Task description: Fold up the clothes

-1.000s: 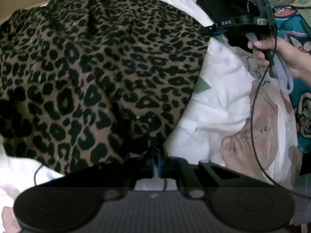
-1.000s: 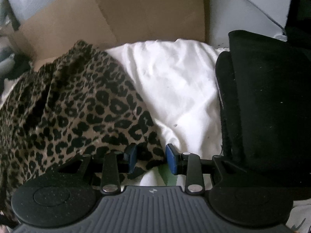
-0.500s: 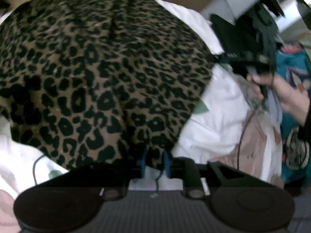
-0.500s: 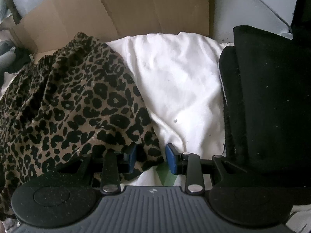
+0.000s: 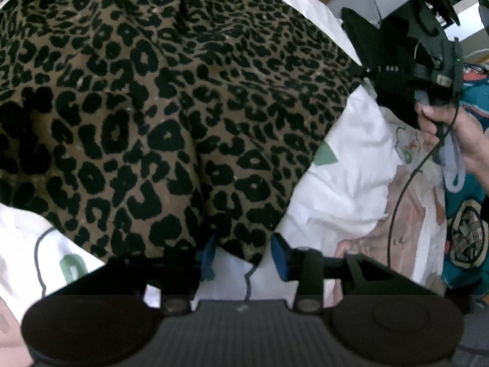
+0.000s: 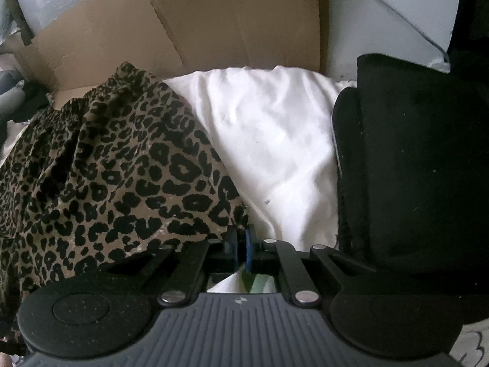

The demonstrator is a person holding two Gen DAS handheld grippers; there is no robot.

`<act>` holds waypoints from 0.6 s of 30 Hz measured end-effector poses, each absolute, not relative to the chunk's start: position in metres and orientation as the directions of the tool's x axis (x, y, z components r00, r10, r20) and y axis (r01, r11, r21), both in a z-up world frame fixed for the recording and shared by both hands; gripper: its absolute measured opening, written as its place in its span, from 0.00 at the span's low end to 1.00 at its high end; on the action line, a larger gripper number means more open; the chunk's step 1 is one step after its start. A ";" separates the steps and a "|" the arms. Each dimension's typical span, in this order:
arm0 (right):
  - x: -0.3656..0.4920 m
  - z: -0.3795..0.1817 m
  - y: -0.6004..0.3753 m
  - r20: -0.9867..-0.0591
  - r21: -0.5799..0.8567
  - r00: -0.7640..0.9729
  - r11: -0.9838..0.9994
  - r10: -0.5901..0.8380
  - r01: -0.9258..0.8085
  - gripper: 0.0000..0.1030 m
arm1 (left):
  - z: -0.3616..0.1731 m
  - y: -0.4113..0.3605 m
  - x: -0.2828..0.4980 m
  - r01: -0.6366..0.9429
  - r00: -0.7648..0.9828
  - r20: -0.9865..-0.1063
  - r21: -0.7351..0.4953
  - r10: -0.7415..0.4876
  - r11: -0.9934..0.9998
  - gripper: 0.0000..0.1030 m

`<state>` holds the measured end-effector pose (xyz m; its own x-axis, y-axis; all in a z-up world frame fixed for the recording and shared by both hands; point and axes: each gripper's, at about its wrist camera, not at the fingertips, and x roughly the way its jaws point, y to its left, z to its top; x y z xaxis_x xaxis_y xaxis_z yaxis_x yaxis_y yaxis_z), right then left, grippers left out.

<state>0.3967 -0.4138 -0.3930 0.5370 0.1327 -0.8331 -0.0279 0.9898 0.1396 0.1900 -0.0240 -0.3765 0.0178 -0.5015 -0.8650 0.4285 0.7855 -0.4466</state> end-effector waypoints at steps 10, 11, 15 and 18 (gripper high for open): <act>0.401 -0.389 -0.417 -0.836 0.104 0.542 0.995 0.083 0.007 0.02 | -0.385 -0.003 0.197 0.308 0.018 -0.846 -0.503 -0.533 0.808 0.42; 0.401 -0.390 -0.417 -0.840 0.101 0.537 0.995 0.081 0.008 0.02 | -0.388 -0.003 0.199 0.287 0.016 -0.844 -0.510 -0.537 0.811 0.39; 0.401 -0.392 -0.417 -0.855 0.096 0.513 0.995 0.079 0.007 0.02 | -0.392 -0.007 0.202 0.275 -0.001 -0.854 -0.501 -0.521 0.821 0.30; 0.401 -0.387 -0.415 -0.859 0.068 0.508 0.998 0.055 0.008 0.07 | -0.379 -0.002 0.201 0.300 0.018 -0.847 -0.503 -0.532 0.811 0.30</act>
<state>0.4011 -0.4146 -0.3875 0.5083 0.0547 -0.8594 0.0079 0.9976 0.0681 0.2011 -0.0025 -0.3786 0.0182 -0.5318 -0.8467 0.2999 0.8107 -0.5028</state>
